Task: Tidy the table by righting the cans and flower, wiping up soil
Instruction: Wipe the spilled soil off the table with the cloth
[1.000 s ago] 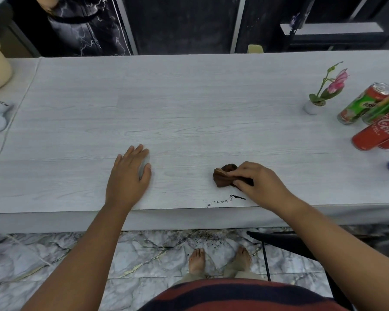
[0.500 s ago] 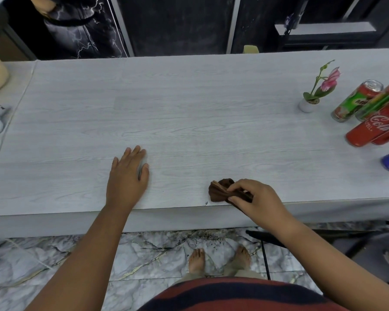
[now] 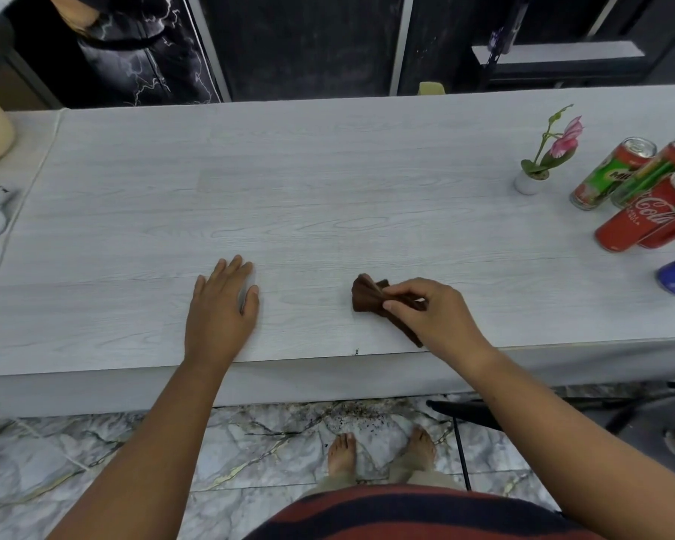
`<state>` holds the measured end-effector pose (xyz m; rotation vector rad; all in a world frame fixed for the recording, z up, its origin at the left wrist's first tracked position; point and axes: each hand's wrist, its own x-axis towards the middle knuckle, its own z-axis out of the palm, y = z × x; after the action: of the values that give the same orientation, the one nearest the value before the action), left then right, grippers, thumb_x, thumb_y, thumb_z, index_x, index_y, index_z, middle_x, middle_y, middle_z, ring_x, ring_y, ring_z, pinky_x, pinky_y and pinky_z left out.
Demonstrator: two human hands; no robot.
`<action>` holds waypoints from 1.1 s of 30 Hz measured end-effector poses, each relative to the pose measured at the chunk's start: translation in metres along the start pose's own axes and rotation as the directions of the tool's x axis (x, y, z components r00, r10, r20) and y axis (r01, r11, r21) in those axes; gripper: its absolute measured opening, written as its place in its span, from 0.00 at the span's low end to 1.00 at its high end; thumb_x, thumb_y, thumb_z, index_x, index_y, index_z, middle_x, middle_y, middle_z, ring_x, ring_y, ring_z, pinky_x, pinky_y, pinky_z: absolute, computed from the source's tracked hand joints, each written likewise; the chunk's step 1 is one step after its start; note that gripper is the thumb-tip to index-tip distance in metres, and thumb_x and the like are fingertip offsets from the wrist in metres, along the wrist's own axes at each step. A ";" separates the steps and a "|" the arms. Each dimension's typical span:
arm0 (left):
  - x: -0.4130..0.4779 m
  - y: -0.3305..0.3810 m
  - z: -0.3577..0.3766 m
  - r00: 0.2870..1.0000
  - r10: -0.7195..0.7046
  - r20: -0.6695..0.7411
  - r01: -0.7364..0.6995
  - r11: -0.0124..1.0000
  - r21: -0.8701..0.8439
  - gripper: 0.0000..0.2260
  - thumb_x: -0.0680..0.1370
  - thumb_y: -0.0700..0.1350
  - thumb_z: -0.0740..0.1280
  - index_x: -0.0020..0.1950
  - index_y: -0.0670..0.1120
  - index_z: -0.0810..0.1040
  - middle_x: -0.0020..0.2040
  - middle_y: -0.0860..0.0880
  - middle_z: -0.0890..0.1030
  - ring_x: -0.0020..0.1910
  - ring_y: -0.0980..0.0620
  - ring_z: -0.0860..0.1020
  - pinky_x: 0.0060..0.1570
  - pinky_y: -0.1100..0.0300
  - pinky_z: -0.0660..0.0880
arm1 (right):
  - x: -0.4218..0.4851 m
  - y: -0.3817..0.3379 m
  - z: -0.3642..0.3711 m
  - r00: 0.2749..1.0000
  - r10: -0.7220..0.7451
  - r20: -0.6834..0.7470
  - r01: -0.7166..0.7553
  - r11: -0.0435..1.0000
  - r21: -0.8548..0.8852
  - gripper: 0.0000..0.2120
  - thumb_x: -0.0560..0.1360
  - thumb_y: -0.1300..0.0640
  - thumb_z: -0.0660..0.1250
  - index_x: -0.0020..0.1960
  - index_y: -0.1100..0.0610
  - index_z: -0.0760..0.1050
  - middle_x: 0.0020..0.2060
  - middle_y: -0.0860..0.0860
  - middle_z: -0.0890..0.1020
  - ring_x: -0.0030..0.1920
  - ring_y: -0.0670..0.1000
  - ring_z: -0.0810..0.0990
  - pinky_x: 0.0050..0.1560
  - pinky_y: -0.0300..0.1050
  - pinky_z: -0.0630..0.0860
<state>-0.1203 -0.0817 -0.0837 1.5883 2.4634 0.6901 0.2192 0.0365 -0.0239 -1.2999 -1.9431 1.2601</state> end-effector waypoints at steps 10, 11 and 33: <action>-0.003 0.002 -0.001 1.000 -0.009 -0.001 0.009 1.000 0.002 0.22 0.89 0.50 0.62 0.83 0.48 0.73 0.86 0.48 0.68 0.88 0.48 0.60 0.87 0.43 0.51 | -0.041 0.003 0.027 0.937 -0.238 0.256 0.308 0.909 -0.280 0.12 0.80 0.57 0.77 0.63 0.51 0.88 0.56 0.45 0.87 0.59 0.44 0.82 0.65 0.40 0.77; -0.003 0.002 0.000 1.000 -0.010 -0.002 0.010 1.000 0.002 0.22 0.89 0.51 0.62 0.83 0.48 0.73 0.86 0.48 0.68 0.88 0.48 0.60 0.87 0.44 0.51 | -0.044 0.003 0.027 0.924 -0.244 0.294 0.327 0.904 -0.276 0.12 0.80 0.58 0.76 0.63 0.51 0.88 0.56 0.45 0.87 0.58 0.44 0.82 0.64 0.39 0.77; -0.006 0.006 -0.003 1.000 -0.014 -0.001 0.014 1.000 0.009 0.22 0.89 0.50 0.63 0.84 0.48 0.72 0.86 0.48 0.68 0.88 0.48 0.60 0.87 0.43 0.51 | -0.040 0.001 0.039 0.977 -0.156 0.145 0.188 0.951 -0.244 0.10 0.80 0.57 0.77 0.60 0.50 0.89 0.54 0.43 0.88 0.57 0.43 0.84 0.63 0.39 0.78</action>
<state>-0.1133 -0.0854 -0.0792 1.5723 2.4796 0.6788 0.2066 -0.0154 -0.0387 -1.1601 -2.3161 1.0524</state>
